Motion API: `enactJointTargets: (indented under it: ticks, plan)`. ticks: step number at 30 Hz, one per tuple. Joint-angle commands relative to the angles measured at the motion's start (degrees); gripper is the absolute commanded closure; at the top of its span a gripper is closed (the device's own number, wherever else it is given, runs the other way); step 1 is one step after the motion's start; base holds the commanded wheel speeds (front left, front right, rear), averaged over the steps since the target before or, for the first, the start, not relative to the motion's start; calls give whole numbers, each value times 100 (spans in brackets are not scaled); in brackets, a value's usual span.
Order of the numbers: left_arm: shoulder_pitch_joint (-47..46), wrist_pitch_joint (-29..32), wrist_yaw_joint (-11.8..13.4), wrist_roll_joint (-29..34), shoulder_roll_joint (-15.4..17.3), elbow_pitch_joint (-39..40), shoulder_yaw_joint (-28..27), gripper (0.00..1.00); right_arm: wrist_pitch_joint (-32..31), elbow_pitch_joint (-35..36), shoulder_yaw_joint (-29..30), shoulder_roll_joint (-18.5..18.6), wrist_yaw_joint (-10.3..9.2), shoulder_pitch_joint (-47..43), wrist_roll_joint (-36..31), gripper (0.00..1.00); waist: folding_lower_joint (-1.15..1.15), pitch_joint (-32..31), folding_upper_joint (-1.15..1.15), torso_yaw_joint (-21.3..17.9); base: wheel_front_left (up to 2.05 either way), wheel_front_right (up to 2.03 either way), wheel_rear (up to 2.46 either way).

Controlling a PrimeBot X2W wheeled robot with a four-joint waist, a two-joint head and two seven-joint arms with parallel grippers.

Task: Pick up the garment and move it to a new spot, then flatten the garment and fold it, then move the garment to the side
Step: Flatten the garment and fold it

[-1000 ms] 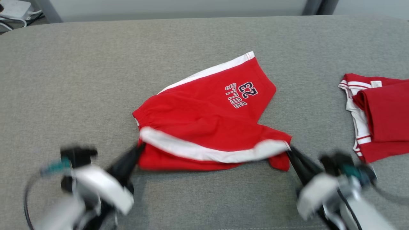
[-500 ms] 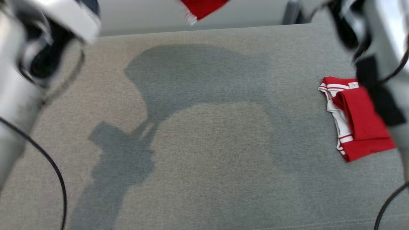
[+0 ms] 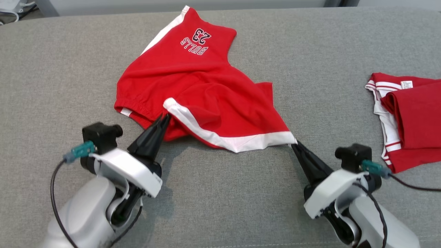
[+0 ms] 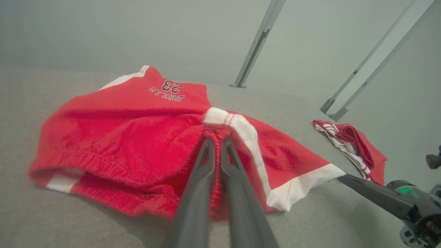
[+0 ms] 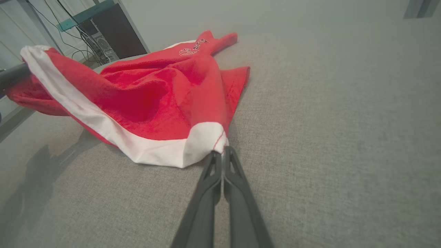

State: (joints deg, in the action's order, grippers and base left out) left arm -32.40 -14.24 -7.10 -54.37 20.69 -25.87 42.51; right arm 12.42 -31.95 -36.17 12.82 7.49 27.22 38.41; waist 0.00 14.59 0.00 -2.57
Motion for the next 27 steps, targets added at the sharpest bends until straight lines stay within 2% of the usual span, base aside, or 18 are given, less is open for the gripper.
enactJointTargets:
  ticks: [1, 5, 9, 14, 18, 27]
  plan:
    - [50, -73, -38, 221, 144, 196, -335, 100, 102, 201, 3, 10, 0, -153, 14, 100, 0, -21, 0, -21, 0, 0, 0]
    - [773, -74, -31, 737, 41, 551, -788, 100, 125, 424, 357, 42, 0, -667, 20, 100, 0, -118, 0, -16, 0, 0, 0]
    - [1602, -75, 95, 1043, 26, 962, -1090, 100, 56, 868, 846, 100, 0, -1204, -128, 100, 0, -213, 0, 2, 0, 0, 0]
    - [2135, -75, 238, 1188, 83, 1351, -1145, 100, -224, 1397, 1401, 113, 0, -1830, -343, 100, 0, -326, 0, 83, 0, 0, 0]
    - [2434, -75, 352, 1229, 128, 1541, -1122, 100, -503, 1837, 1811, -22, 0, -2396, -532, 100, 0, -490, 0, 83, 0, 0, 0]
    - [3062, 41, 809, 1082, 182, 1959, -1177, 100, -1065, 2607, 2416, -531, 0, -3343, -956, 100, 0, -879, 0, -76, 0, 0, 0]
